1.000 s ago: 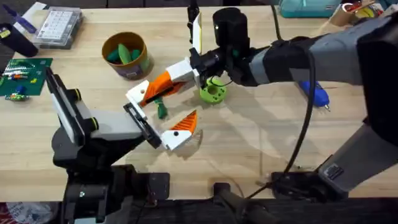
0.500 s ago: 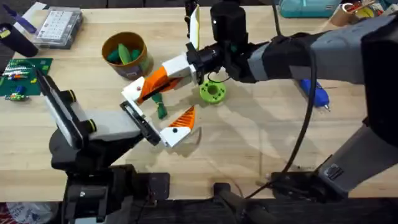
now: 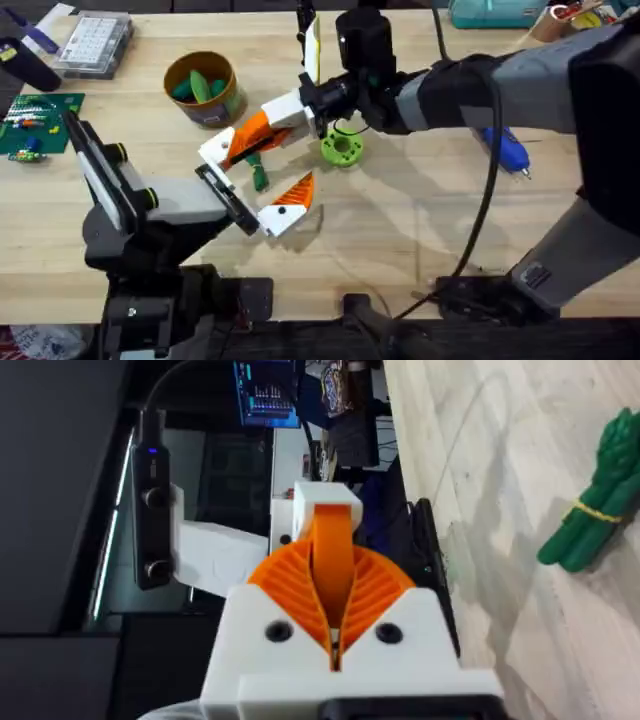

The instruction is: Pick up the gripper from the table and insert it into the empty holder that is missing its gripper. Then pick up a screw, insert it into the mounting hole, and use the screwdriver to tighten it. Finally, clean up the table by picking up the vegetable and placing it into the bucket.

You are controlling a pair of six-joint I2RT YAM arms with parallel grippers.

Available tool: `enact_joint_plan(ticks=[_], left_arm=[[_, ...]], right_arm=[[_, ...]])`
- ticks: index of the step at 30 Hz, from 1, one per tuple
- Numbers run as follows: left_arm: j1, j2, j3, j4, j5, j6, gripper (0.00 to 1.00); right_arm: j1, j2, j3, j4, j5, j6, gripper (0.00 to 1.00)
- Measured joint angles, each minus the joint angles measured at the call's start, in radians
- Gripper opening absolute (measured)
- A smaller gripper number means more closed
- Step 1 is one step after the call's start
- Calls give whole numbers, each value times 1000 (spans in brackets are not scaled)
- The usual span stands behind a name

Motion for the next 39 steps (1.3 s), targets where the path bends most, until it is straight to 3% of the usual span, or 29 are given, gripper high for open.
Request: enact_joint_plan(ticks=[16, 28, 39], left_arm=[[0, 0, 0, -1, 5, 0, 987], [19, 0, 11, -42, 118, 9, 987], [21, 0, 12, -42, 120, 11, 986]], right_arm=[[0, 0, 0, -3, -10, 0, 20], [-5, 0, 0, -14, -46, -1, 20], [-1, 0, 0, -15, -41, -1, 20]])
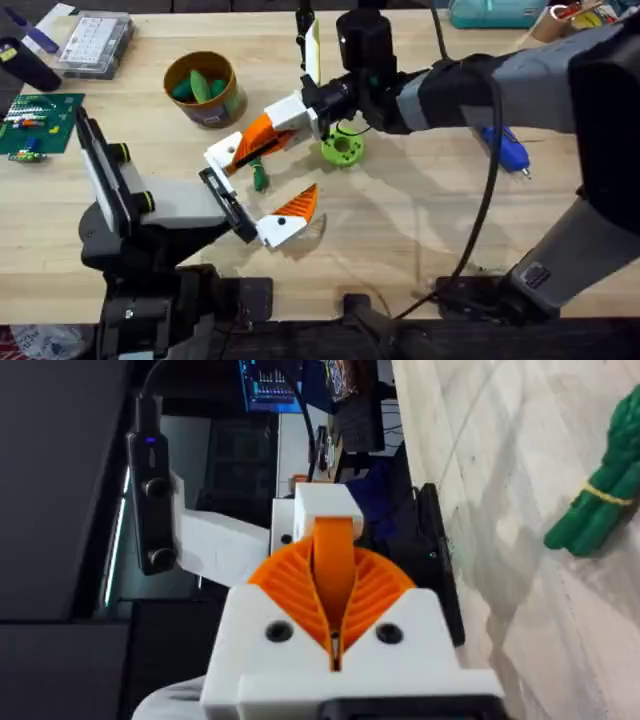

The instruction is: Pick up the gripper from the table and insert it into the empty holder that is missing its gripper. Then pick up a screw, insert it into the mounting hole, and use the screwdriver to tighten it. Finally, clean up the table by picking up the vegetable and placing it into the bucket.

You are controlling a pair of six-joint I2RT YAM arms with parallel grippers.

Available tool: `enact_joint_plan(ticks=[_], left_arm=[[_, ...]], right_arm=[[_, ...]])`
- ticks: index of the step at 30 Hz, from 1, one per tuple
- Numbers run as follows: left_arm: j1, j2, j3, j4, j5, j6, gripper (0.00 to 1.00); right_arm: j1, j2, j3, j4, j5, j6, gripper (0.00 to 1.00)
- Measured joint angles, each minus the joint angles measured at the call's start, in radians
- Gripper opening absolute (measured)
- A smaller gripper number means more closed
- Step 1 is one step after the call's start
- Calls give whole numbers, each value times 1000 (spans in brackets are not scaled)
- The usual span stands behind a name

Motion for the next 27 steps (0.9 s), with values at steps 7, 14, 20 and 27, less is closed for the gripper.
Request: enact_joint_plan(ticks=[7, 14, 20, 27], left_arm=[[2, 0, 0, 0, 0, 0, 987], [2, 0, 0, 0, 0, 0, 987], [2, 0, 0, 0, 3, 0, 986], [2, 0, 1, -4, 22, 0, 987]], right_arm=[[1, 0, 0, 0, 5, 0, 20], [1, 0, 0, 0, 5, -2, 9], [1, 0, 0, 0, -2, -3, 7], [8, 0, 0, 0, -13, -4, 177]])
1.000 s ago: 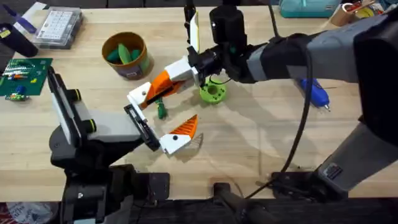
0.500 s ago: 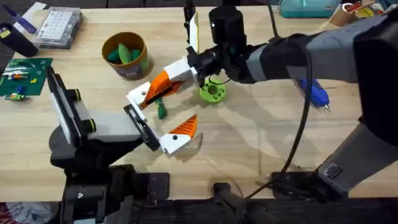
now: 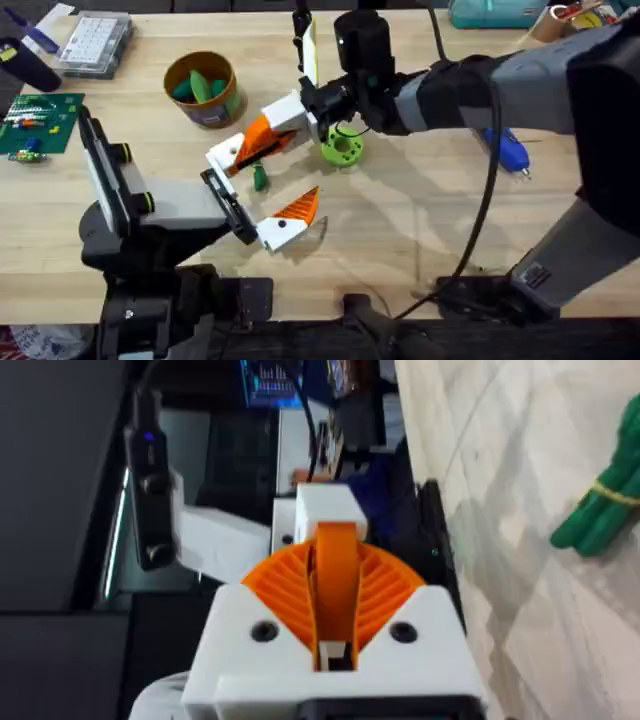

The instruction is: Pick up the gripper from the table and insert it into the empty holder that is missing its gripper. Then pick up a screw, insert it into the mounting hole, and use the screwdriver to tighten it. Finally, clean up the table by picking up the vegetable and placing it into the bucket.

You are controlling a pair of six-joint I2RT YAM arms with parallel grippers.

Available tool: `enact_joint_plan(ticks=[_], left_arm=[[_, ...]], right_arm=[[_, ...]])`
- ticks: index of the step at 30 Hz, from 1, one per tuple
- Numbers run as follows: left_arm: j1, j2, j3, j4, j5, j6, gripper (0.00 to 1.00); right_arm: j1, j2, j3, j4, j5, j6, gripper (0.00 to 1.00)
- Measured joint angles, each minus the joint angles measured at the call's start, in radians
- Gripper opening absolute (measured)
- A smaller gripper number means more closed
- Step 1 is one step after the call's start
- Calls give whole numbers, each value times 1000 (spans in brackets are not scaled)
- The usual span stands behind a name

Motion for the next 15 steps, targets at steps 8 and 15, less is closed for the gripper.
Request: enact_joint_plan(ticks=[8, 15], left_arm=[[0, 0, 0, -4, 34, -4, 987], [-4, 0, 0, -8, 68, -10, 987]], right_arm=[[-5, 0, 0, 6, -43, -1, 334], [-20, 0, 0, 8, -92, 3, 514]])
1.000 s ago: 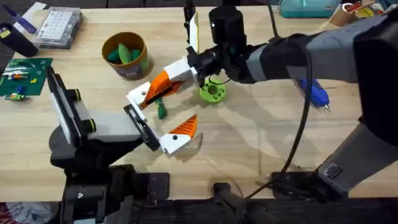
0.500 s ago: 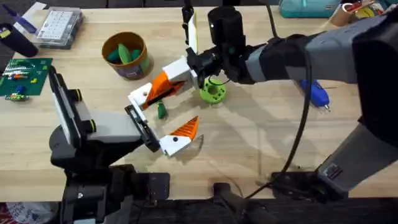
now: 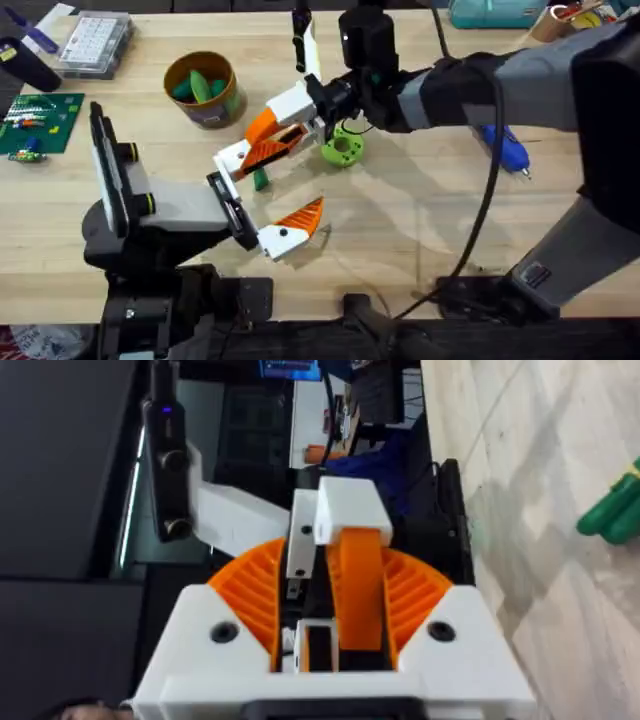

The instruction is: Pick up the gripper from the table and insert it into the empty holder that is missing its gripper. Then pick up a screw, insert it into the mounting hole, and use the screwdriver to tighten it. Finally, clean up the table by picking up the vegetable and placing it into the bucket.

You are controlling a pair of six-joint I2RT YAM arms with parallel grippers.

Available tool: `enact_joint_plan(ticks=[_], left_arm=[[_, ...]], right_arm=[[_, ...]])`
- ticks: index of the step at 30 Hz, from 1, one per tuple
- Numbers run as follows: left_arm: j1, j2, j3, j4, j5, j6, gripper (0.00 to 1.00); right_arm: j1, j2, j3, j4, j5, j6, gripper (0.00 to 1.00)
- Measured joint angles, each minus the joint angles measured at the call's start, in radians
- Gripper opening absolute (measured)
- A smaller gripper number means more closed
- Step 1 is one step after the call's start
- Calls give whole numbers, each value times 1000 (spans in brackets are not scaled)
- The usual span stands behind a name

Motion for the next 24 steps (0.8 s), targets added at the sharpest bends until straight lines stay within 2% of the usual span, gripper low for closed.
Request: enact_joint_plan(ticks=[2, 4, 5, 6, 18, 24], left_arm=[[-3, 0, 0, -1, 16, -1, 987], [-15, 0, 0, -6, 64, -1, 987], [-25, 0, 0, -9, 85, -1, 987], [-29, 0, 0, -11, 99, -1, 987], [-30, 0, 0, -17, 147, -1, 986], [-30, 0, 0, -18, 149, -1, 986]], right_arm=[[-7, 0, 0, 0, -8, 1, 622], [-16, 1, 1, -1, 21, -2, 776], [-24, 1, 1, 2, 28, -5, 925], [-34, 1, 1, 3, 36, -8, 976], [-174, 1, 2, -1, 61, -25, 987], [-202, 1, 5, -95, 61, -64, 988]])
